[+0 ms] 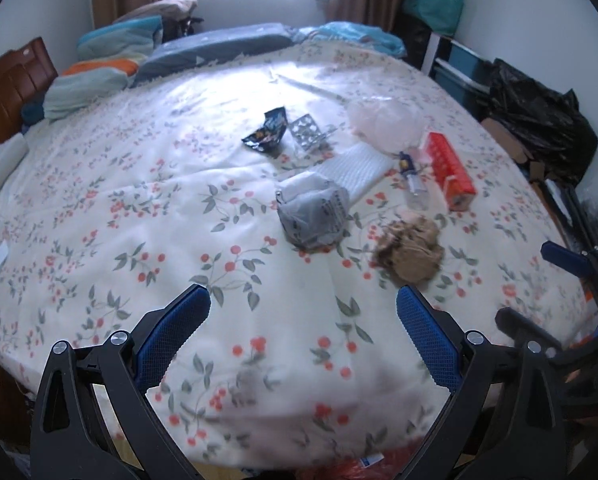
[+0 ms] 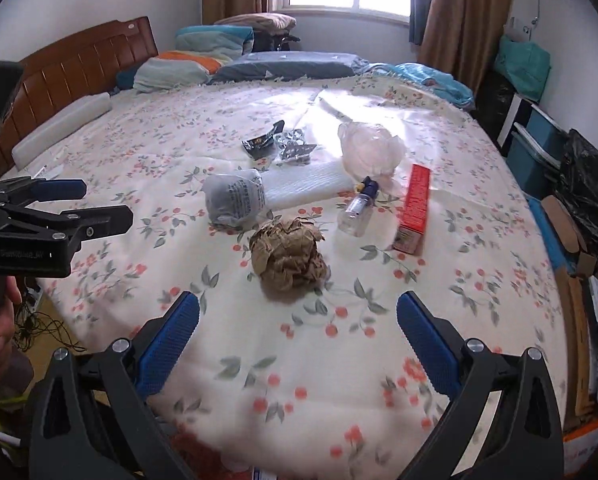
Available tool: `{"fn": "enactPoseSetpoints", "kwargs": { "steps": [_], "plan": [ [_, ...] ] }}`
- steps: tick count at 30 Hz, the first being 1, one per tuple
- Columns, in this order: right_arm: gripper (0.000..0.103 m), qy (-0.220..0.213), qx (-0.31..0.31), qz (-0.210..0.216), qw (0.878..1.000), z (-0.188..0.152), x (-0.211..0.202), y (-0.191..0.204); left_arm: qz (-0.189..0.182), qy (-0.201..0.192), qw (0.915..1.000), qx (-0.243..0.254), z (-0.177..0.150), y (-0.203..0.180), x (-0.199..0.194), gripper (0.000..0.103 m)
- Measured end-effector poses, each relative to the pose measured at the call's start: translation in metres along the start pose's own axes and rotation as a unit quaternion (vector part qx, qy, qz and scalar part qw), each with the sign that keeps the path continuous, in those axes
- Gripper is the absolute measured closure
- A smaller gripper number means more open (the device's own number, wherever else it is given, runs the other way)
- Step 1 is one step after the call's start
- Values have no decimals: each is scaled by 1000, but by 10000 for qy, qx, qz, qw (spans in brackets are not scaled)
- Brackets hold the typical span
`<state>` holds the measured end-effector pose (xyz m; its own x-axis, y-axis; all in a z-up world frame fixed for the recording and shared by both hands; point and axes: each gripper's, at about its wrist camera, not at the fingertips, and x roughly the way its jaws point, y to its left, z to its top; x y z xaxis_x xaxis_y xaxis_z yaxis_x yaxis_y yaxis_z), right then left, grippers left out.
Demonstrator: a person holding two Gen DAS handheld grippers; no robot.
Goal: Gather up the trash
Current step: 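Raise both tools back over the bed toward the remaining trash, then grasp the grey plastic bag with the left gripper while the right grasps the brown paper ball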
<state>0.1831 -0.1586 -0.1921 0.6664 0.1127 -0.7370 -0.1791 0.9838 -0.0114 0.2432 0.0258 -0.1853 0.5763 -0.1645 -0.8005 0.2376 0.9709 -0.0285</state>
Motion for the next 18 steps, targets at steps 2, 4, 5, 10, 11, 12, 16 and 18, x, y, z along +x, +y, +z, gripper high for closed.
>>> {"fn": "enactPoseSetpoints", "kwargs": {
  "steps": [2, 4, 5, 10, 11, 12, 16, 18],
  "plan": [
    [5, 69, -6, 24, 10000, 5, 20, 0, 6, 63, 10000, -11, 6, 3, 16, 6],
    [5, 124, -3, 41, 9999, 9, 36, 1, 16, 104, 9999, -20, 10, 4, 26, 6],
    [5, 166, -9, 60, 9998, 10, 45, 1, 4, 115, 9999, -30, 11, 6, 31, 6],
    [5, 303, -40, 49, 9995, 16, 79, 3, -26, 219, 9997, -123, 19, 10, 55, 6],
    [5, 329, -41, 68, 9994, 16, 85, 3, -24, 238, 9996, -133, 19, 11, 59, 6],
    [5, 350, -42, 75, 9993, 16, 89, 3, -24, 261, 9996, -143, 20, 12, 64, 6],
    [5, 386, -90, 50, 9992, 18, 109, 4, -33, 329, 9993, -179, 25, 13, 79, 6],
    [5, 378, -120, 43, 9992, 20, 116, 4, -49, 349, 9991, -218, 28, 15, 86, 6]
  ]
}}
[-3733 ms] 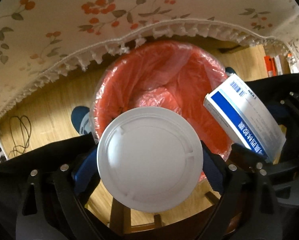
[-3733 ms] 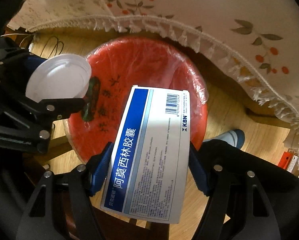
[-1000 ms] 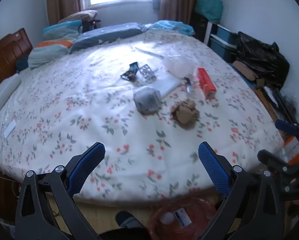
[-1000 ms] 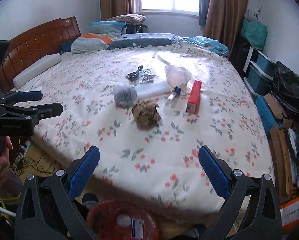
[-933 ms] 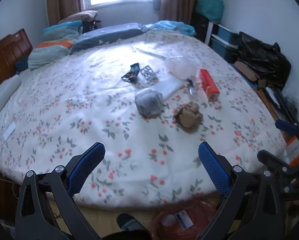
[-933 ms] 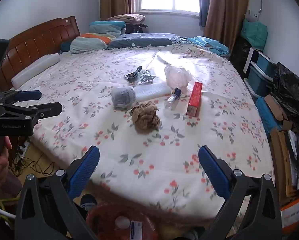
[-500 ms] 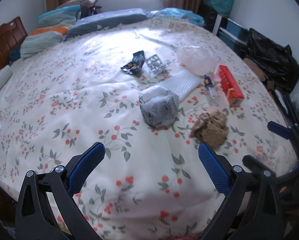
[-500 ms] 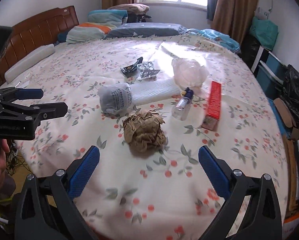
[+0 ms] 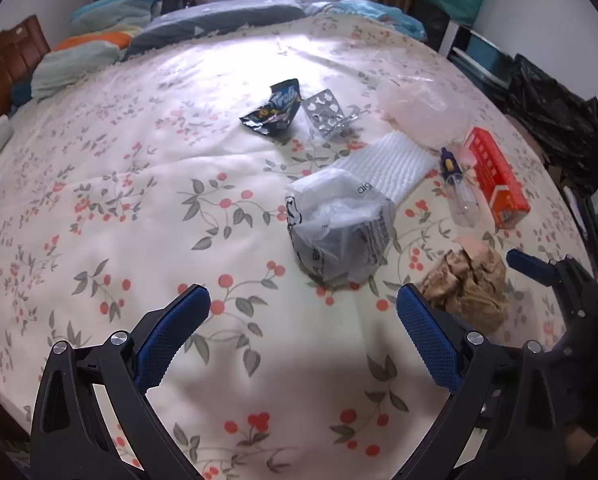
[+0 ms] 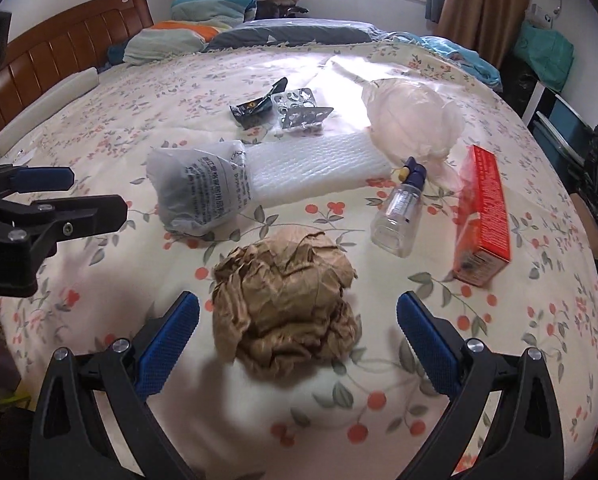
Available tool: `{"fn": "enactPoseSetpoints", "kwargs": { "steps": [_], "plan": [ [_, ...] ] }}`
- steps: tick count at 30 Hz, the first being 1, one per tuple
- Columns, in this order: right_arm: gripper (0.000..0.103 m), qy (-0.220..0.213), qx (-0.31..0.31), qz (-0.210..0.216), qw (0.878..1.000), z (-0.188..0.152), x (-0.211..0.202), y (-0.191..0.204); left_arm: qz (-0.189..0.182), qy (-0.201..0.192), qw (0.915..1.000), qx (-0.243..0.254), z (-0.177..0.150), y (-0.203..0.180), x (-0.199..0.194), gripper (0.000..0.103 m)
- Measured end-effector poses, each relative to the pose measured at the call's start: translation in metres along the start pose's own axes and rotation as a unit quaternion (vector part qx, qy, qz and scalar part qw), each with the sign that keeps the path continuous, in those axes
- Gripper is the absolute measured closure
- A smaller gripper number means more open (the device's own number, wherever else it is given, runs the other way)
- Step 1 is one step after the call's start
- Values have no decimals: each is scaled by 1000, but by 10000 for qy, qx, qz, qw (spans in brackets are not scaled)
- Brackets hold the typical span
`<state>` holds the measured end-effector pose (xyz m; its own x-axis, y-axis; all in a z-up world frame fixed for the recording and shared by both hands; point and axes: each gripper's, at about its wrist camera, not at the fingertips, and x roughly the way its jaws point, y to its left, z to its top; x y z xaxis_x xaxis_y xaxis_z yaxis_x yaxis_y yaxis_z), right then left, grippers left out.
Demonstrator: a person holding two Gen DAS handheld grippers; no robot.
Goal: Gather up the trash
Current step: 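Grasp the grey plastic bag with the left gripper while the right grasps the brown paper ball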
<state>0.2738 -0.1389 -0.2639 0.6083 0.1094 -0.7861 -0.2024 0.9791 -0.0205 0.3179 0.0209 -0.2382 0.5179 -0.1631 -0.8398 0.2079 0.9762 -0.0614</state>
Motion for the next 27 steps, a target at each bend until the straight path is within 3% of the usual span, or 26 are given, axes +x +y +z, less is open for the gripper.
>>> {"fn": "enactPoseSetpoints", "kwargs": {
  "steps": [3, 4, 6, 13, 27],
  "plan": [
    [5, 47, -51, 84, 9999, 3, 10, 0, -50, 31, 10000, -63, 5, 1, 8, 6],
    [10, 118, -65, 174, 9998, 4, 15, 1, -58, 40, 9999, -76, 5, 1, 11, 6],
    [38, 197, -24, 282, 9994, 4, 20, -2, -118, 68, 9998, -113, 8, 0, 18, 6],
    [40, 57, 127, 305, 9994, -17, -6, -21, -398, 113, 9990, -144, 14, -14, 43, 6],
    [40, -6, 278, 279, 9992, -31, -28, -43, -274, 315, 9991, -58, 29, -28, 86, 6]
  ]
}}
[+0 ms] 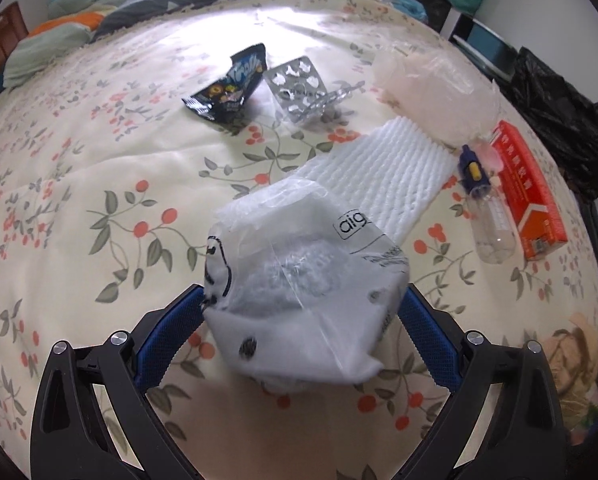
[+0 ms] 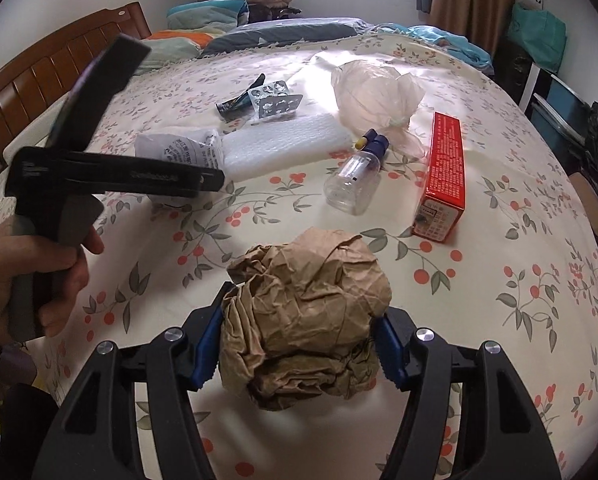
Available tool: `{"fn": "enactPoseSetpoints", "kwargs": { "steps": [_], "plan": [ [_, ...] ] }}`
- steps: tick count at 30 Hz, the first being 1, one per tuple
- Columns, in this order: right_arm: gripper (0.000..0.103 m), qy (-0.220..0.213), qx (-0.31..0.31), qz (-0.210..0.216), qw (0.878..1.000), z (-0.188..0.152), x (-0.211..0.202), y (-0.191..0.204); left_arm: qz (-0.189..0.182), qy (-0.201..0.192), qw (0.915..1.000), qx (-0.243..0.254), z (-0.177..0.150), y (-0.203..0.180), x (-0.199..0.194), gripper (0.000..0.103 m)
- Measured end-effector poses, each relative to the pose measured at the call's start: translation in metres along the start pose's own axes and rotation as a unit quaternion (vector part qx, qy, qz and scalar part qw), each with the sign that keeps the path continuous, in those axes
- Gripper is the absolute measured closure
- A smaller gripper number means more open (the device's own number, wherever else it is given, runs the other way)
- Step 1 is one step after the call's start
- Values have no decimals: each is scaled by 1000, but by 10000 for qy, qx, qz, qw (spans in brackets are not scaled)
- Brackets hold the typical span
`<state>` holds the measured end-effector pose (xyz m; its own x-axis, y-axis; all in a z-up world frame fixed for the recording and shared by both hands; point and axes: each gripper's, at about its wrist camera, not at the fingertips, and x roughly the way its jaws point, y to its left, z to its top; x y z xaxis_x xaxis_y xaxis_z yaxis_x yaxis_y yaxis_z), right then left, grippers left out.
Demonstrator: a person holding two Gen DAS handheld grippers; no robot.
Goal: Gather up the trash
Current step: 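Grasp the grey plastic bag with the left gripper while the right grasps the brown paper ball, then carry the grey bag and brown paper ball down over the red bin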
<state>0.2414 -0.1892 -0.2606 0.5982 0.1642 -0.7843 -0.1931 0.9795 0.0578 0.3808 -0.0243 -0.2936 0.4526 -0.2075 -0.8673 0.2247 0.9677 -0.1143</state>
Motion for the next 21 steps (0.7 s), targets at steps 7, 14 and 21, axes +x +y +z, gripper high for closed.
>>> {"fn": "enactPoseSetpoints", "kwargs": {
  "steps": [7, 14, 21],
  "plan": [
    [40, 51, 8, 118, 9999, 0, 7, 0, 88, -149, 9999, 1, -8, 3, -6, 50],
    [40, -33, 54, 152, 9999, -3, -11, 1, -44, -235, 9997, 9, -26, -3, -35, 50],
    [40, -184, 61, 106, 9998, -15, -56, 5, -300, -314, 9990, 96, -63, -22, -89, 50]
  ]
}}
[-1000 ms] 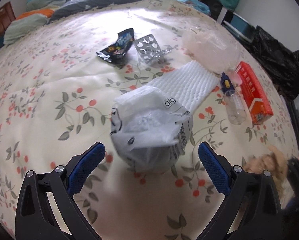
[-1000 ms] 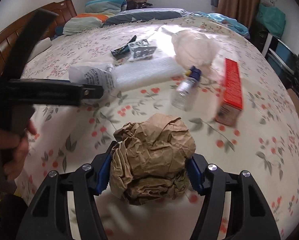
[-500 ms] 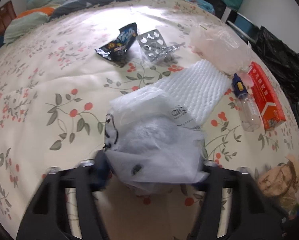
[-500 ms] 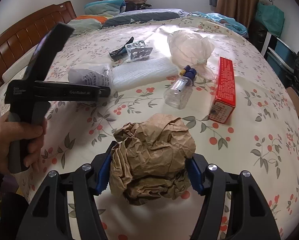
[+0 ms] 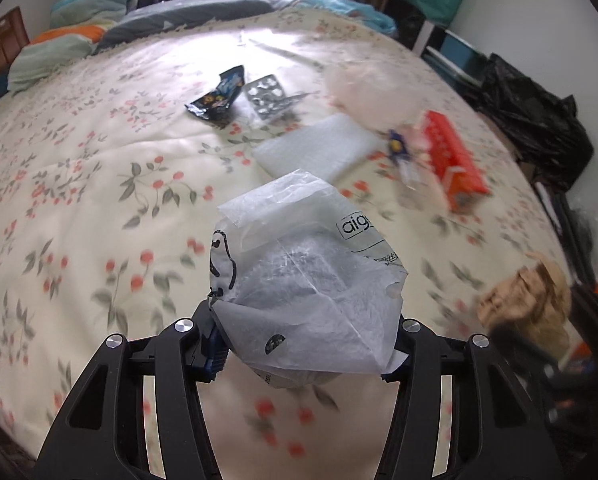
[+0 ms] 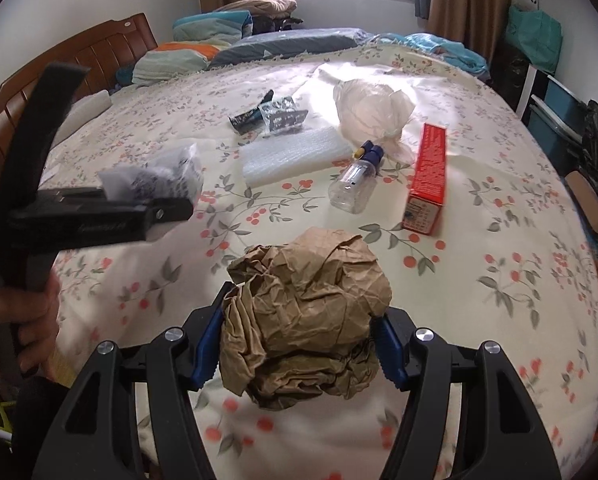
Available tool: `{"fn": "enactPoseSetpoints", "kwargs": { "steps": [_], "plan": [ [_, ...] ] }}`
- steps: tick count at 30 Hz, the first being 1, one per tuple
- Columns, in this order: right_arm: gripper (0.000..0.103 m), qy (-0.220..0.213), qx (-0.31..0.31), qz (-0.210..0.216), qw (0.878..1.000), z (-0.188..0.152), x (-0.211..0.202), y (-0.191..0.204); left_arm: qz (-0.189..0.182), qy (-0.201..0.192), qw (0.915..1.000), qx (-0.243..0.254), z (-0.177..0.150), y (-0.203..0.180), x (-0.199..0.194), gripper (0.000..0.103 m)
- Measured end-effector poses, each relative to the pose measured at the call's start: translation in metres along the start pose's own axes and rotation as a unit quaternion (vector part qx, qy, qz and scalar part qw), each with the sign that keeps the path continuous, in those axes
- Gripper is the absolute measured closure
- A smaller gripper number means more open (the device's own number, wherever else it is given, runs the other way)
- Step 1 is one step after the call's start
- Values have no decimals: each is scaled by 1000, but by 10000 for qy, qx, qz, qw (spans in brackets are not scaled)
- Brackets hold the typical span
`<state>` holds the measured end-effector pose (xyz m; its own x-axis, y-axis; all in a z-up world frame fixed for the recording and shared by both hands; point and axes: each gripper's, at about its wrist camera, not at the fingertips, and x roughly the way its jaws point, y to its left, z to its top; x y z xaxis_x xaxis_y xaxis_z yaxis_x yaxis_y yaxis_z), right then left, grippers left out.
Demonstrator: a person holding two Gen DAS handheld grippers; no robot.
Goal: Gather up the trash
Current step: 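Carry the grey bag and brown paper ball down over the red bin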
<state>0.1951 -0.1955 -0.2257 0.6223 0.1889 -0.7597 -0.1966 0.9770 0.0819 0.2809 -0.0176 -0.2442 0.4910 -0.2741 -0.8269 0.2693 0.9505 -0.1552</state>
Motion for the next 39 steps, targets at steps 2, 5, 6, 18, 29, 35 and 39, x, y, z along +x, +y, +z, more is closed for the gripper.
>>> {"fn": "enactPoseSetpoints", "kwargs": {
  "steps": [2, 5, 6, 18, 29, 35, 39],
  "plan": [
    [40, -55, -6, -5, 10000, -6, -18, 3, -71, -12, 10000, 10, -14, -7, -20, 50],
    [40, -139, -9, -12, 9999, -16, -45, 8, -130, -56, 9999, 67, -33, -17, -48, 49],
    [40, -161, -7, -8, 9999, -19, -52, 9, -137, -70, 9998, 83, -38, -20, -55, 49],
    [40, -334, -195, 155, 9991, -80, -146, 51, -321, -46, 9993, 180, -133, -50, -148, 49],
    [40, 1, -278, 451, 9986, -157, -162, 81, -405, 408, 9981, 212, -229, -63, -160, 48],
    [40, 453, -166, 567, 9972, -207, -129, 84, -419, 851, 9954, 151, -275, -57, -127, 48],
    [40, 723, -192, 534, 9958, -231, -109, 86, -330, 1188, 9919, 312, -297, -55, -98, 48]
  ]
}}
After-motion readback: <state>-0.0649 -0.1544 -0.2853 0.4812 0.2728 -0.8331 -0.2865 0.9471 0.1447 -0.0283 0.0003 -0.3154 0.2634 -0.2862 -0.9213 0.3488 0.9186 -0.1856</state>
